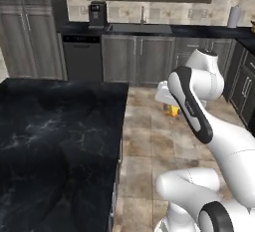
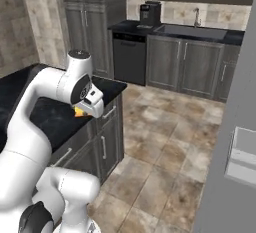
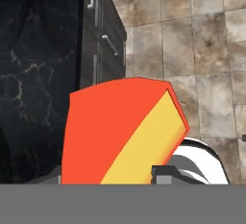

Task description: Take the cheese, fish, and bell pepper from the fridge and place them on the plate on the dining counter to create an appetizer plate.

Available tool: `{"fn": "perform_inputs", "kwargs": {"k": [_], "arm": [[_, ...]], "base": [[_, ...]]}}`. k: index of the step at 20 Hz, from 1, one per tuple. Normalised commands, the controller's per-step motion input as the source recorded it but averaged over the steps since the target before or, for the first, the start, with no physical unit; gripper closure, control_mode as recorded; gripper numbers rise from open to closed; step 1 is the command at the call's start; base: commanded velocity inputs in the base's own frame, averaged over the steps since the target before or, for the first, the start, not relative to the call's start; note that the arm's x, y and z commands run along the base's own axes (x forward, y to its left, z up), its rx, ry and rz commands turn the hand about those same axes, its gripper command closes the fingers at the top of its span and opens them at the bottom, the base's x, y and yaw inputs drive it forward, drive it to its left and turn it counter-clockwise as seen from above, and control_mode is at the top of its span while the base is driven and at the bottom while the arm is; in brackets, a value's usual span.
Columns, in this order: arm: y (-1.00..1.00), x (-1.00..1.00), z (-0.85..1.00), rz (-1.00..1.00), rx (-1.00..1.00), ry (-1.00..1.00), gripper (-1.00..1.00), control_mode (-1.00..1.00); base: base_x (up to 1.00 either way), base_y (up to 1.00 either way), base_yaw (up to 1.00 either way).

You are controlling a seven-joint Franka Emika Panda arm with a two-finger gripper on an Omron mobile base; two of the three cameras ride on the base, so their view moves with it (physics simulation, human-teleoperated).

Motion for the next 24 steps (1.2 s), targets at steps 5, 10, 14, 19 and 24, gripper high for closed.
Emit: {"fn": "perform_inputs", "kwargs": {"k": [5,10,14,19,24], "arm": [[0.0,0.0,0.0,0.0,0.0,0.0,1.0,1.0],[0.0,0.0,0.0,0.0,0.0,0.0,1.0,1.0],[0.0,0.0,0.0,0.0,0.0,0.0,1.0,1.0],[0.0,0.0,0.0,0.0,0.0,0.0,1.0,1.0],[0.0,0.0,0.0,0.0,0.0,0.0,1.0,1.0]], "base": [[-1.0,0.23,0.01],[-1.0,0.26,0.0],[-1.0,0.3,0.0],[-1.0,0.32,0.0],[-1.0,0.33,0.0]]}}
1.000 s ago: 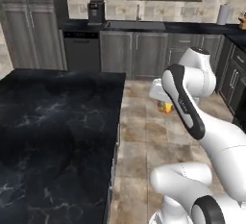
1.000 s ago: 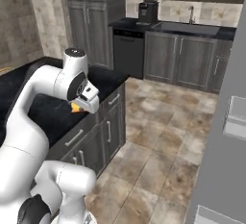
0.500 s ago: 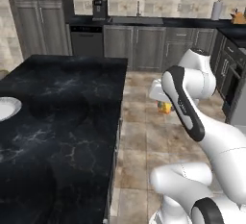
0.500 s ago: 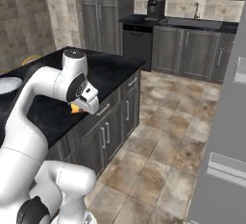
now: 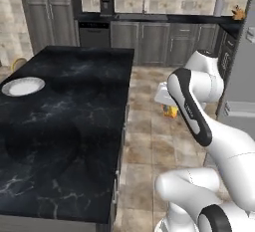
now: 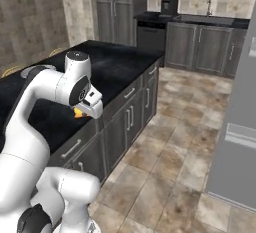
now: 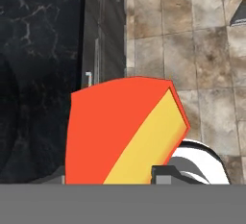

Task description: Take the cheese, fish, and bell pepper from the fridge and place them on the plate on the dining counter to create an appetizer plate.

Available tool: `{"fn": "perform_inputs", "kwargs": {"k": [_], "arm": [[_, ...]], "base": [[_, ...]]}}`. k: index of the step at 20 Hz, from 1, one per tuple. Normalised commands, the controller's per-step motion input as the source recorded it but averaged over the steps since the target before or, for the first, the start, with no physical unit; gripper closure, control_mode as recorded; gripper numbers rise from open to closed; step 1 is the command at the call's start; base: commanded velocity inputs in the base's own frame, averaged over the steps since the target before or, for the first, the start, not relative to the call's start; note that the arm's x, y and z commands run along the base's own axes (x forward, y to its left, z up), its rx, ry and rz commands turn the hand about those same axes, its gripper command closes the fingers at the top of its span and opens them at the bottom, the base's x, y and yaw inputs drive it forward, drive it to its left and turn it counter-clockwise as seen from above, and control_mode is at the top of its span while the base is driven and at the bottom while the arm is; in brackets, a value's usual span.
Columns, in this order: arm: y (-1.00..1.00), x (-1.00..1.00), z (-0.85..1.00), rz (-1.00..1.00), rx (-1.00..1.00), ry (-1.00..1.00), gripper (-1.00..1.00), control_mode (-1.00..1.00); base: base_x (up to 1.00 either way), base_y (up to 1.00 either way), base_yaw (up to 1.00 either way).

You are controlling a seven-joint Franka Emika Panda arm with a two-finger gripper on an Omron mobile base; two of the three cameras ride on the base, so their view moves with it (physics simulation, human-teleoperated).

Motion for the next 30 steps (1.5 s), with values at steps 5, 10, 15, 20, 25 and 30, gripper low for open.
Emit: {"fn": "perform_inputs", "kwargs": {"k": [5,10,15,20,25,30], "arm": [[0.0,0.0,0.0,0.0,0.0,0.0,1.0,1.0],[0.0,0.0,0.0,0.0,0.0,0.0,1.0,1.0],[0.0,0.0,0.0,0.0,0.0,0.0,1.0,1.0],[0.0,0.0,0.0,0.0,0.0,0.0,1.0,1.0],[0.0,0.0,0.0,0.0,0.0,0.0,1.0,1.0],[0.0,0.0,0.0,0.0,0.0,0.0,1.0,1.0]], "base": [[-1.0,0.34,0.0],[-1.0,0.37,0.0],[-0.89,0.51,0.0],[-0.11,0.98,0.0],[0.02,1.0,0.0],[0.25,1.0,-0.05]]}}
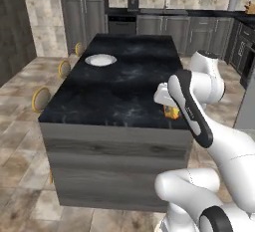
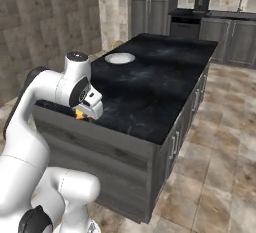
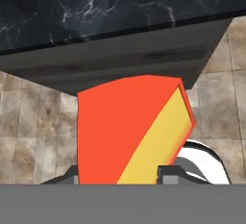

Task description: Take the cheese, fish, and bell pepper from the fridge and place them on the plate on the dining counter to create an appetizer plate.

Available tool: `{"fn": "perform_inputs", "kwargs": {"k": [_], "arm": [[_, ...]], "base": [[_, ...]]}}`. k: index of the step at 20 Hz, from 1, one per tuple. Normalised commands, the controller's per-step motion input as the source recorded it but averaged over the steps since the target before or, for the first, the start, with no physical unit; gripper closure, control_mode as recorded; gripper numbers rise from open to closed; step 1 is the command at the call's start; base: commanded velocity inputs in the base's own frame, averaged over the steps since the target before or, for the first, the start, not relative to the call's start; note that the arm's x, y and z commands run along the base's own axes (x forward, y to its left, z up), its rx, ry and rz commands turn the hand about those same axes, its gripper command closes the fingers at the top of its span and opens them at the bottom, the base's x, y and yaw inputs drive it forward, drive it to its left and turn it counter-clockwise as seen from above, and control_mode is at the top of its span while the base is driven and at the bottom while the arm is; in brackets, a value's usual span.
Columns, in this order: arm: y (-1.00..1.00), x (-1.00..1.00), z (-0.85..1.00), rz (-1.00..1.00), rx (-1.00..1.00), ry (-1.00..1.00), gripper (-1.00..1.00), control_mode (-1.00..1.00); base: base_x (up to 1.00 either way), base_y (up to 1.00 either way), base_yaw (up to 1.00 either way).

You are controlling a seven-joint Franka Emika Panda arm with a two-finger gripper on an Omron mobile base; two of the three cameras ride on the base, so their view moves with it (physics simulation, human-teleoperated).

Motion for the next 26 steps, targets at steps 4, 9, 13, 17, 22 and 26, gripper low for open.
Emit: {"fn": "perform_inputs", "kwargs": {"k": [4,9,13,17,22,26], "arm": [[0.0,0.0,0.0,0.0,0.0,0.0,1.0,1.0],[0.0,0.0,0.0,0.0,0.0,0.0,1.0,1.0],[0.0,0.0,0.0,0.0,0.0,0.0,1.0,1.0],[0.0,0.0,0.0,0.0,0.0,0.0,1.0,1.0],[0.0,0.0,0.0,0.0,0.0,0.0,1.0,1.0],[0.0,0.0,0.0,0.0,0.0,0.0,1.0,1.0]], "base": [[0.38,1.0,-0.12],[0.34,1.0,-0.18],[0.35,1.0,-0.31],[0.33,1.0,-0.41],[0.36,1.0,-0.5],[0.43,1.0,-0.55]]}}
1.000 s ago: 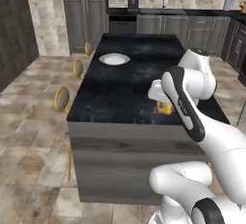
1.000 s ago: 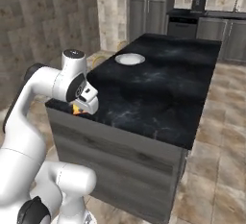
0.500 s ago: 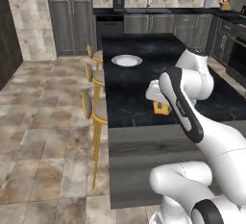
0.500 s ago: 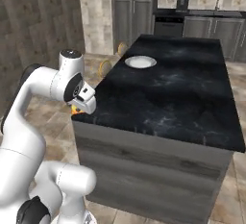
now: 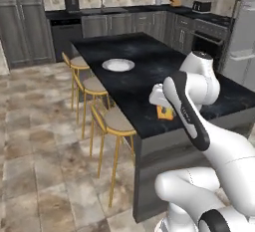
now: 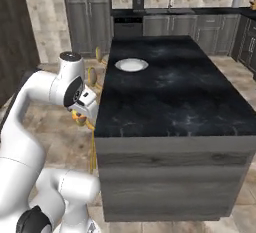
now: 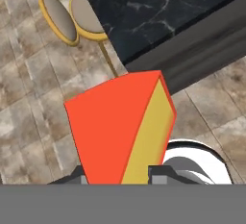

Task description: Take the cheese, fish, and bell pepper from the fridge and place them on the plate on the dining counter to create an appetizer plate.

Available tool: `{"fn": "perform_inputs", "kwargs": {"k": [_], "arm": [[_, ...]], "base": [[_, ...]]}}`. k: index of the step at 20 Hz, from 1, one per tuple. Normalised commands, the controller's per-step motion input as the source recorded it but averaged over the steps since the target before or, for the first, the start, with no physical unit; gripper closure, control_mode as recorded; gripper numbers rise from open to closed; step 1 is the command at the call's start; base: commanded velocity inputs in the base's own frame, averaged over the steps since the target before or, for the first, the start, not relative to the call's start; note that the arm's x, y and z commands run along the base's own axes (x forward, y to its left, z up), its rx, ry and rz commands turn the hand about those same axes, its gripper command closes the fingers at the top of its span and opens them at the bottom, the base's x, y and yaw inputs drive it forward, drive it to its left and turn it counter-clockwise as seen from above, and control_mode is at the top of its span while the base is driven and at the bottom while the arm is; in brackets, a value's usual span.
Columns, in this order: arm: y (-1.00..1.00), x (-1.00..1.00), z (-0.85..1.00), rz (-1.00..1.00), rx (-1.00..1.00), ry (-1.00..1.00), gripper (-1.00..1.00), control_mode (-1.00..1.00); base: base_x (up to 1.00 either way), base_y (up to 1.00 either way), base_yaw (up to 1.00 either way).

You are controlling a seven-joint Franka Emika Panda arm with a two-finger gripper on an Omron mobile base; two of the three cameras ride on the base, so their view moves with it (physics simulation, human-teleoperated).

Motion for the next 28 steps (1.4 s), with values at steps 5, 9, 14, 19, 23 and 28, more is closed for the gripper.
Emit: {"fn": "perform_inputs", "kwargs": {"k": [5,9,14,19,23,28], "arm": [[0.0,0.0,0.0,0.0,0.0,0.0,1.0,1.0],[0.0,0.0,0.0,0.0,0.0,0.0,1.0,1.0],[0.0,0.0,0.0,0.0,0.0,0.0,1.0,1.0],[0.0,0.0,0.0,0.0,0.0,0.0,1.0,1.0],[0.0,0.0,0.0,0.0,0.0,0.0,1.0,1.0],[0.0,0.0,0.0,0.0,0.0,0.0,1.0,1.0]], "base": [[0.47,1.0,-0.56],[0.47,1.0,-0.55],[0.46,1.0,-0.55],[0.37,1.0,-0.53],[0.27,1.0,-0.5],[0.25,1.0,-0.47]]}}
